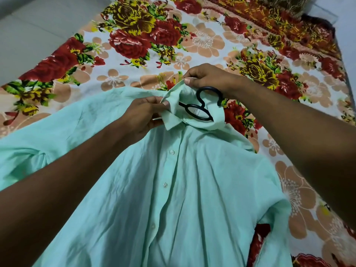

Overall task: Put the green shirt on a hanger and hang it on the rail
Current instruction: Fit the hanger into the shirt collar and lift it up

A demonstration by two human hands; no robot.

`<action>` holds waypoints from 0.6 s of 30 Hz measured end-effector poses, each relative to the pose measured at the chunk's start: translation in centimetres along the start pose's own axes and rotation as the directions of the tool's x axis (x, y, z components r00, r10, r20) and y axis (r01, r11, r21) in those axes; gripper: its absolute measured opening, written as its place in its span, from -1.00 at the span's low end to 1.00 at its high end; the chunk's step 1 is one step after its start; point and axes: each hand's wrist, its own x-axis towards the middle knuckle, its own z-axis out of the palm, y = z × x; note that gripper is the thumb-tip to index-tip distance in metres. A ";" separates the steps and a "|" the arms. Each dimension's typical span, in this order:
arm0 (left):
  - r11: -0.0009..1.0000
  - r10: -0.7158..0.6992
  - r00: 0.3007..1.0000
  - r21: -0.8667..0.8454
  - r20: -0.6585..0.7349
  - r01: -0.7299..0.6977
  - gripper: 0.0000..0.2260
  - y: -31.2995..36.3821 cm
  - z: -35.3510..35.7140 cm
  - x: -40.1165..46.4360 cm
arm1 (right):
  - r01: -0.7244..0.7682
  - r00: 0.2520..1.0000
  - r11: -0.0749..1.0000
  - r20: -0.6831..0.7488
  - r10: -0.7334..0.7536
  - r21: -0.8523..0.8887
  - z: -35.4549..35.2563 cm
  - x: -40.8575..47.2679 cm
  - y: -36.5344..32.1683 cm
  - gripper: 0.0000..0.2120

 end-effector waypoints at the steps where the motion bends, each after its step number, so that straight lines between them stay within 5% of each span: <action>1: 0.999 -0.019 0.999 -0.029 0.042 0.020 -0.87 -0.2 -0.2 0.1 | -0.025 1.000 1.000 -0.001 0.025 -0.007 0.0 0.2 -0.1 -0.67; 4: 0.982 -0.065 0.984 -0.167 0.166 0.093 -0.70 -0.9 -0.8 0.6 | -0.108 0.994 0.993 -0.013 0.107 -0.052 0.2 0.6 -0.6 -0.59; 9: 0.965 -0.092 0.974 -0.223 0.207 0.139 -0.47 -1.6 -1.2 0.9 | -0.146 0.987 0.985 0.052 0.151 -0.089 -0.1 0.4 -0.7 -0.80; 12: 0.966 -0.127 0.987 -0.215 0.099 0.146 -0.45 -1.5 -0.6 0.7 | -0.204 0.972 0.976 0.107 0.211 -0.076 -1.2 -0.8 -0.9 -0.83; 14: 0.993 -0.096 0.994 -0.067 -0.044 0.093 -0.56 -1.0 -0.2 0.3 | -0.263 0.957 0.959 0.097 0.273 -0.105 -1.6 -1.3 -0.4 -0.90; 16: 0.943 0.205 0.959 0.300 -0.197 -0.140 -0.70 -0.1 -0.1 -0.3 | -0.278 0.957 0.953 0.050 0.286 -0.121 -1.4 -1.9 0.2 -0.88; 18: 0.615 0.657 0.744 0.659 -0.124 -0.433 -0.75 1.5 -0.3 -0.8 | -0.277 0.960 0.958 0.016 0.279 -0.073 -1.0 -2.3 1.2 -0.84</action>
